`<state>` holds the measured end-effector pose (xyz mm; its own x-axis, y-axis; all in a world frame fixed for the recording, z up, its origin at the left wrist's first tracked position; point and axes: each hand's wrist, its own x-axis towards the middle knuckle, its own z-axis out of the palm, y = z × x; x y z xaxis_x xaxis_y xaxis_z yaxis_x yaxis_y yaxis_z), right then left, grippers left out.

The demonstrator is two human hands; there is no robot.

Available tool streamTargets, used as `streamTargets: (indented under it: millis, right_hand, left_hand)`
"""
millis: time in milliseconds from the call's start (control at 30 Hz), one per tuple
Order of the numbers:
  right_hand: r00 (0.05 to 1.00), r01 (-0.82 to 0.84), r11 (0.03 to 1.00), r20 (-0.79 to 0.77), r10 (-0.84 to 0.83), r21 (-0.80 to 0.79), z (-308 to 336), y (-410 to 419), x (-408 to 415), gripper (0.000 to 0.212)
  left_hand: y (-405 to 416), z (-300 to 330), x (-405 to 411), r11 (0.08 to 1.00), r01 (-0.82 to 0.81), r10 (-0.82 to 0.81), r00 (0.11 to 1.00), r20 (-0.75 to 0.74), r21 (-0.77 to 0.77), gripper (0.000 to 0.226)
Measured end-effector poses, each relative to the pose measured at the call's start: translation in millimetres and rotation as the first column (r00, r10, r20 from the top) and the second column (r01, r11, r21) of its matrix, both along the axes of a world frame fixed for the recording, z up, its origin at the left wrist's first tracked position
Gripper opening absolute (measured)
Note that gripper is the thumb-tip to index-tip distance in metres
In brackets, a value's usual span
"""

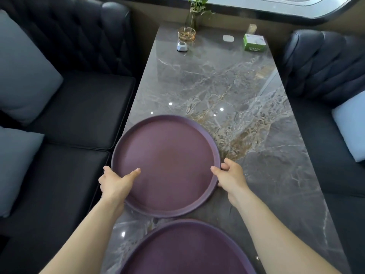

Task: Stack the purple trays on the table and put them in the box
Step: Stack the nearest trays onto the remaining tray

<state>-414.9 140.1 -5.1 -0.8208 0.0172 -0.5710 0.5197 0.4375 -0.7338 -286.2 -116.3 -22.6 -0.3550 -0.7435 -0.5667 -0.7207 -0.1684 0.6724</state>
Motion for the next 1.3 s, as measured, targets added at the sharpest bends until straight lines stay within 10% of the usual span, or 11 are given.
streamTargets:
  millis: [200,333,800,1300]
  right_hand:
    - [0.994,0.042,0.994,-0.1,-0.032,0.103,16.4,2.1,11.4,0.038]
    - [0.962,0.148,0.967,-0.258,-0.093,0.205,38.1,17.0,38.4,0.008]
    - [0.972,0.112,0.78,-0.23,0.042,0.616,37.6,100.6,193.5,0.018]
    - [0.96,0.214,0.794,-0.274,-0.062,0.569,4.7,141.3,313.2,0.032]
  left_hand:
    - [-1.9,29.2,1.8,0.961,-0.258,0.276,0.909,-0.311,0.098,0.019]
    - [10.2,54.8,18.3,0.945,-0.326,0.301,0.875,-0.38,-0.003,0.037]
    - [68.9,43.6,142.4,0.937,-0.081,0.032,0.989,-0.147,-0.34,0.021]
    - [99.1,13.0,253.1,0.864,0.32,-0.321,0.945,0.063,-0.389,0.023]
